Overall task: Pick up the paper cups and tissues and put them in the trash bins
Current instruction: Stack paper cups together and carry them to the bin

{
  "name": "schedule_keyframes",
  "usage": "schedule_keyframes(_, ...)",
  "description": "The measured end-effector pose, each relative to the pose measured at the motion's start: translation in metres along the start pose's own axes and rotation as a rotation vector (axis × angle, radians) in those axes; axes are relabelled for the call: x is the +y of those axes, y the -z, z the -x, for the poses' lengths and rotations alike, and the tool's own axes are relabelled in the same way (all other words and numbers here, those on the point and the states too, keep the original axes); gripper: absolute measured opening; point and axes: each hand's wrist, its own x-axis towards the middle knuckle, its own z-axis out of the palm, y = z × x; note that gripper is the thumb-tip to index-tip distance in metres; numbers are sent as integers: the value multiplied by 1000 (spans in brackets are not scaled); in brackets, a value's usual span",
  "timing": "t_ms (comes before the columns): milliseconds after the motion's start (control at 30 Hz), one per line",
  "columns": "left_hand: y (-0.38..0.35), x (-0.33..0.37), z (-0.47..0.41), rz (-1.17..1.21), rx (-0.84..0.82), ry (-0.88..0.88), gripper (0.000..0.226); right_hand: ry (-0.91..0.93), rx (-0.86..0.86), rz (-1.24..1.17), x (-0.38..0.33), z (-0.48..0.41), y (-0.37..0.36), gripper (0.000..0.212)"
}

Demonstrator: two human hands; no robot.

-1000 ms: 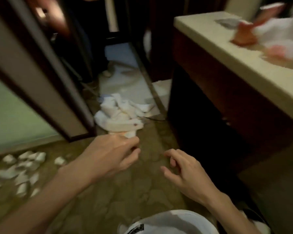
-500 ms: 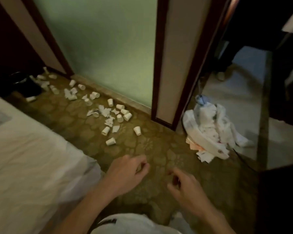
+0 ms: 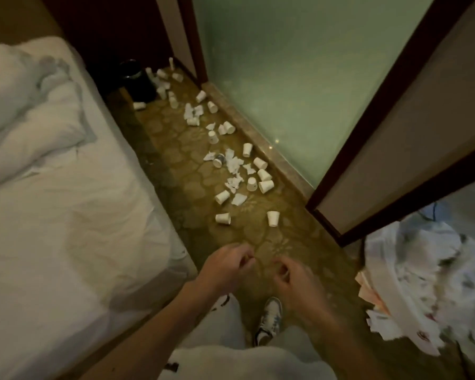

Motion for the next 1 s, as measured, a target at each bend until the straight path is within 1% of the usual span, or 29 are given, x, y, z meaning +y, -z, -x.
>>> schedule_keyframes(100,-6,-4,-38,93,4,77,8,-23,-45,-14,0,-41,14,31)
schedule_keyframes(267,-24,-31,-112,187,-34,239,17,-81,-118,-19,6,-118,29,26)
schedule_keyframes(333,-32,-46,-149,210,-59,289,21,-124,-118,-13,10,-155,35,27)
schedule_keyframes(467,-40,-78,-235,284,-101,341,15,-243,-103,-19,18,-236,46,27)
schedule_keyframes(600,-58,-120,-317,309,-144,408,18,-356,-159,-2,39,-325,45,27)
schedule_keyframes(667,-76,-140,-352,278,-180,396,18,-415,-149,-48,59,-371,40,27)
schedule_keyframes(733,-99,-160,-387,213,-228,359,20,-452,-143,-74,84,-415,32,23)
schedule_keyframes(800,-128,-181,-417,170,-269,358,21,-488,-145,-100,114,-456,19,19)
schedule_keyframes(933,-198,-217,-467,215,-371,467,27,-590,-185,-155,178,-519,-15,28)
schedule_keyframes(1000,-234,-234,-487,282,-374,567,31,-649,-226,-196,209,-546,-32,29)
